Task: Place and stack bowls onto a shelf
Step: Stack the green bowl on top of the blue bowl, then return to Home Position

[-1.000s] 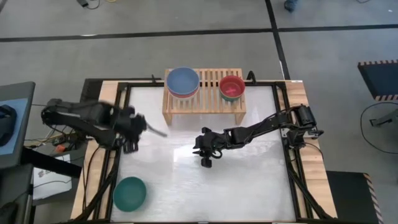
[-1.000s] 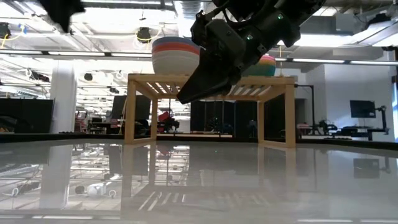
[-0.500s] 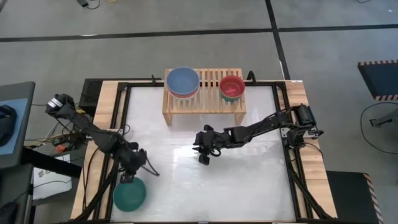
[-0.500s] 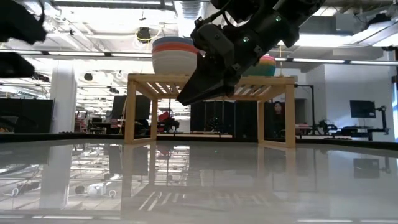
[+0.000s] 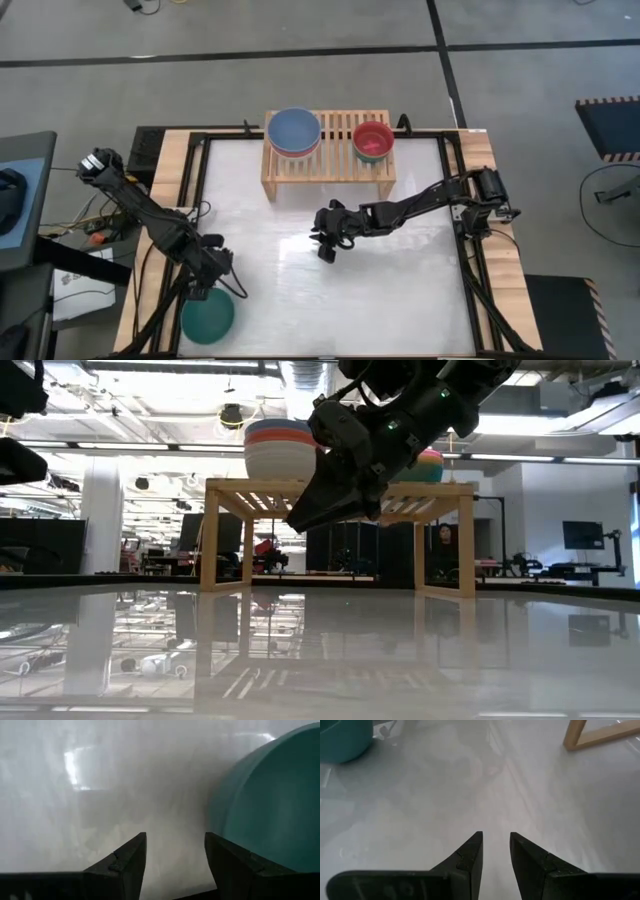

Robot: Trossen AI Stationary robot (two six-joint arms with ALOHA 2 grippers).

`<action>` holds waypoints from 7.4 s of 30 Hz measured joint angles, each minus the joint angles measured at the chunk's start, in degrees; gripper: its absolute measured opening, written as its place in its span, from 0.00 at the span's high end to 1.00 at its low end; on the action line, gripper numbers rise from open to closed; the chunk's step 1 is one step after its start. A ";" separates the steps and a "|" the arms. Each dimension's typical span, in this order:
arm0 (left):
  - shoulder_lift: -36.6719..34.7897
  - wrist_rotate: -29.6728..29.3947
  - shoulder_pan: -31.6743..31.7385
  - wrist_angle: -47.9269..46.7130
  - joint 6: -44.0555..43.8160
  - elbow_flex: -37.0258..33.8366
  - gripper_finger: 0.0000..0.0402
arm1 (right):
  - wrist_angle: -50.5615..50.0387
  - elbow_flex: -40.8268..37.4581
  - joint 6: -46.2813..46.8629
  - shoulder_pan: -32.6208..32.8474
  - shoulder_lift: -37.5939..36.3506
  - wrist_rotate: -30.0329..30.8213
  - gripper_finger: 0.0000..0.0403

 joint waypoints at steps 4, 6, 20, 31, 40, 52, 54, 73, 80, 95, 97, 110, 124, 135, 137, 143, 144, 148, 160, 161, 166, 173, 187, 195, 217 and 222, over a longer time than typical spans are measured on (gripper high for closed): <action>-0.03 -5.48 0.00 -5.94 1.00 2.71 0.54 | -0.02 0.00 0.04 -0.16 0.00 0.19 0.70; -0.05 -8.02 0.03 -9.62 0.64 4.80 0.54 | -0.03 0.00 0.02 -0.26 0.00 0.19 0.70; 3.54 -2.35 -8.02 1.07 -6.38 6.49 0.54 | -0.27 0.00 -0.59 -0.30 0.00 0.19 0.70; 10.33 -2.34 -9.11 0.80 -5.78 6.48 0.54 | -0.28 0.00 -0.77 -1.05 0.00 0.16 0.70; 14.63 -3.72 -6.54 -0.68 5.75 6.44 0.75 | -0.33 0.00 -1.47 -1.04 0.00 0.16 0.70; 11.93 -10.56 0.49 -1.35 14.63 6.49 1.00 | -3.61 0.00 -2.12 -0.94 0.00 2.55 0.70; 10.50 -11.83 1.28 -1.63 15.24 6.49 1.00 | -5.62 0.00 -2.10 -0.94 0.00 2.56 0.70; -16.50 -36.66 4.64 -2.49 10.84 6.47 1.00 | -15.16 -1.69 -2.01 0.62 0.00 10.31 0.70; -20.99 -46.42 6.66 -2.38 11.08 8.80 1.00 | -12.20 -5.90 0.53 -0.65 0.00 10.23 0.70; -14.63 -58.25 28.92 0.04 28.69 35.96 1.00 | -6.51 -6.51 0.45 -0.52 0.00 7.90 0.70; -11.85 -57.12 33.50 2.25 34.03 39.99 1.00 | -6.00 -6.51 0.02 -0.56 0.00 7.11 0.70; 12.91 -35.10 61.21 -2.33 44.75 62.34 1.00 | -4.95 -6.51 -0.62 -0.80 0.00 6.31 0.70; 34.39 -9.35 78.93 -19.19 41.11 79.62 1.00 | -4.98 -6.51 -0.58 1.80 0.00 5.96 0.70; 41.24 -0.19 80.94 -29.69 41.13 91.70 0.83 | -4.96 -6.51 -0.57 1.75 0.00 5.85 0.70; 41.26 -0.57 80.98 -30.65 40.60 92.52 0.76 | -4.96 -6.51 -0.57 1.73 0.00 5.85 0.70; 39.34 -8.90 81.31 -30.02 39.61 95.54 0.62 | -4.96 -6.51 -0.57 1.73 0.00 5.67 0.70; 38.91 -9.76 81.34 -29.87 39.63 96.29 0.61 | -4.96 -6.51 -0.57 1.73 0.00 5.68 0.70; 36.11 -9.94 81.27 -26.71 40.98 95.73 0.60 | -4.93 -6.51 -0.55 1.77 0.00 5.70 0.70; 35.47 -9.90 78.35 -16.01 42.66 82.12 0.60 | -4.35 -6.51 -0.14 2.27 0.00 5.72 0.70; 35.47 -11.33 78.30 -15.89 43.31 81.03 0.60 | -4.48 -6.51 -0.14 2.46 0.00 5.72 0.70; 35.45 -18.19 79.53 -15.05 44.34 78.15 0.60 | -4.53 -6.51 -0.18 2.91 0.00 5.76 0.70; 35.56 -14.15 81.68 -14.75 42.84 74.30 0.60 | -4.53 -6.51 -0.16 2.87 0.00 5.94 0.70; 31.23 -7.56 80.92 -5.24 43.67 76.47 0.60 | -4.52 -6.51 -0.44 2.76 0.00 5.94 0.70; 31.95 -9.84 80.39 -7.32 43.99 70.07 0.60 | -4.29 -6.51 -0.59 2.81 0.00 5.91 0.70; 11.56 -9.60 72.74 -2.11 46.29 57.43 0.64 | -0.44 -6.66 -1.28 3.28 -4.56 9.20 0.70; -3.82 -9.63 63.27 16.67 43.71 32.49 0.73 | 5.80 -8.76 -6.49 4.20 -11.64 6.44 0.72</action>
